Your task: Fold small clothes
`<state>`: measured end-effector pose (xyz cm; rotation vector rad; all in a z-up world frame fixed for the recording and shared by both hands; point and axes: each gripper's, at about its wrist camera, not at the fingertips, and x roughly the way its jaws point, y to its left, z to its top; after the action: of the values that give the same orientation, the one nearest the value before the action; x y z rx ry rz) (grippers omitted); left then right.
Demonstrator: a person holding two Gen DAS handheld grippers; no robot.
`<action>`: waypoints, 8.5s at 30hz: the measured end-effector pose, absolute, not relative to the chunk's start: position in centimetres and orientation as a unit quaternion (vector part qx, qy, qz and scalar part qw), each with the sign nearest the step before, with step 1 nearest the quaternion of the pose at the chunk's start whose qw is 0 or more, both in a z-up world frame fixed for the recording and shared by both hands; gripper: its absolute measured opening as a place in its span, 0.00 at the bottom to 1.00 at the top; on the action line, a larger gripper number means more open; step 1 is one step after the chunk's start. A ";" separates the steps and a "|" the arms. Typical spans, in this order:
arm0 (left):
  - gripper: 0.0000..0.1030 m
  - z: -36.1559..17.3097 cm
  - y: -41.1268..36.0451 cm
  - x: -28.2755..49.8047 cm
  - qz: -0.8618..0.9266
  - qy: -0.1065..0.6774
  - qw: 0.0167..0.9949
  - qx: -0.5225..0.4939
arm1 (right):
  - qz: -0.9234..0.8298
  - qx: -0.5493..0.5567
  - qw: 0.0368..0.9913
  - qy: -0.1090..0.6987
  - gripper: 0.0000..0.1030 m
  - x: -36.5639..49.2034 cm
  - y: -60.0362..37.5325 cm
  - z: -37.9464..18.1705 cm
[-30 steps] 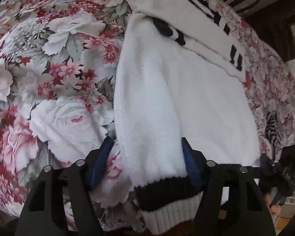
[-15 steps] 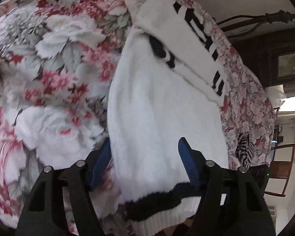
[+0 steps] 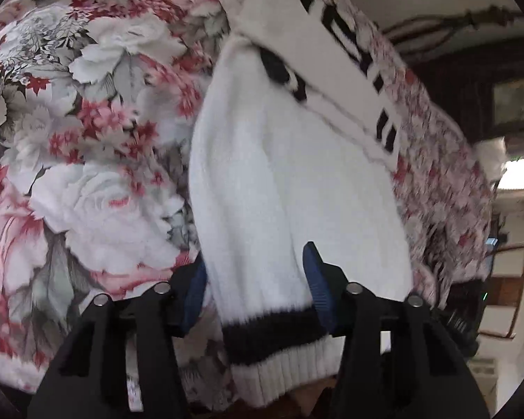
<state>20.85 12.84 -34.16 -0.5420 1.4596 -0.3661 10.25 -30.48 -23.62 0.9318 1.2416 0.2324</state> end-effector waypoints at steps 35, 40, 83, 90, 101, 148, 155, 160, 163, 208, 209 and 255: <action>0.09 -28.0 11.9 31.9 -0.209 0.578 0.717 -0.328 | 0.143 0.529 0.695 0.465 0.10 21.4 -33.8 -20.2; 0.09 -28.0 10.8 35.7 -0.198 0.567 0.727 -0.333 | 0.128 0.553 0.684 0.458 0.09 24.7 -35.1 -21.5; 0.73 -32.4 12.7 46.3 -0.194 0.514 0.700 -0.456 | 0.077 0.587 0.722 0.358 0.52 37.0 -42.2 -25.0; 0.74 -32.5 9.5 46.1 -0.199 0.583 0.703 -0.354 | 0.135 0.487 0.710 0.491 0.52 37.4 -36.2 -25.2; 0.78 -34.9 6.1 46.5 -0.209 0.603 0.694 -0.333 | 0.152 0.495 0.738 0.432 0.55 40.3 -34.0 -25.2; 0.96 -36.9 -2.5 39.5 -0.058 0.647 0.723 0.235 | 0.089 0.174 0.747 0.636 0.50 33.9 -26.2 -26.4; 0.96 -36.6 2.7 39.2 -0.051 0.686 0.710 0.149 | 0.088 0.176 0.748 0.633 0.50 33.1 -26.6 -25.9; 0.95 -33.9 4.8 39.4 -0.095 0.670 0.732 0.081 | 0.058 0.284 0.765 0.575 0.56 31.8 -33.2 -24.0; 0.96 -37.1 4.8 39.6 -0.044 0.692 0.709 0.132 | 0.044 0.343 0.738 0.579 0.56 31.5 -35.8 -25.8; 0.96 -33.1 -3.3 41.0 -0.095 0.631 0.762 0.109 | 0.141 0.453 0.748 0.465 0.97 34.0 -37.8 -31.4; 0.96 -32.6 -3.2 41.1 -0.097 0.631 0.764 0.095 | 0.134 0.459 0.747 0.462 0.97 34.0 -37.9 -31.4; 0.95 -27.7 2.0 43.4 -0.111 0.613 0.781 -0.030 | 0.118 0.359 0.806 0.457 0.22 37.8 -23.9 -19.2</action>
<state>43.42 1.96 -27.69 -0.0648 1.3247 -0.2404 37.81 -23.95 -19.19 0.7679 0.9775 0.2521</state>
